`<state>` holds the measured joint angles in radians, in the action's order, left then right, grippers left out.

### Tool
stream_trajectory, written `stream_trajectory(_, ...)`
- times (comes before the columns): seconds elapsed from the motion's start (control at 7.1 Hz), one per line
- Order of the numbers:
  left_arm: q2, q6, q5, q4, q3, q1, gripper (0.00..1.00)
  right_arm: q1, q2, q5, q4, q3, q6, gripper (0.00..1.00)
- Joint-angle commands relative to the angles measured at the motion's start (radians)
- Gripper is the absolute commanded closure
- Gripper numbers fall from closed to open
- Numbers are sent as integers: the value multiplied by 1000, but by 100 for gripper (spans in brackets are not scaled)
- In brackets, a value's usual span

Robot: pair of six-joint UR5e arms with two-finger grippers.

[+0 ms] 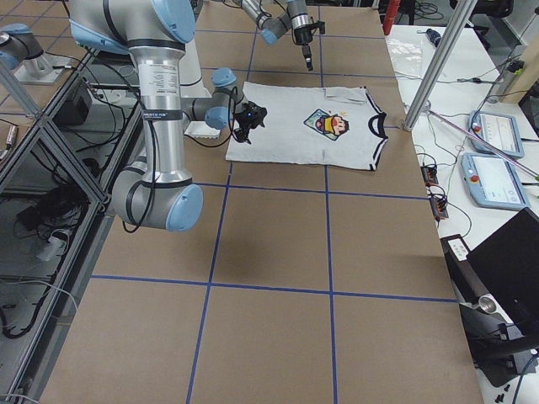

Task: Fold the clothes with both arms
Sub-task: 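Move the right gripper to the hem corner nearest the robot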

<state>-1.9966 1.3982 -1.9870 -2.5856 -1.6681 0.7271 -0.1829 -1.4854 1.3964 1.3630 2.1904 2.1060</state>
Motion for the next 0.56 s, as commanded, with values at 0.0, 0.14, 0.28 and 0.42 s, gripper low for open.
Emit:
stream_trajectory(0.0,31,4,-3,12,-35,-1,0,109,-9,-56,92,9,151,3)
stream_trajectory(0.14,30,4,-3,12,-36,-2,0,143,-10,-89,97,5,198,9)
stream_trajectory(0.28,32,5,-3,13,-35,-2,0,151,-10,-92,102,-10,204,11)
stream_trajectory(0.42,36,5,-1,12,-36,-2,0,163,-9,-91,103,-18,204,11)
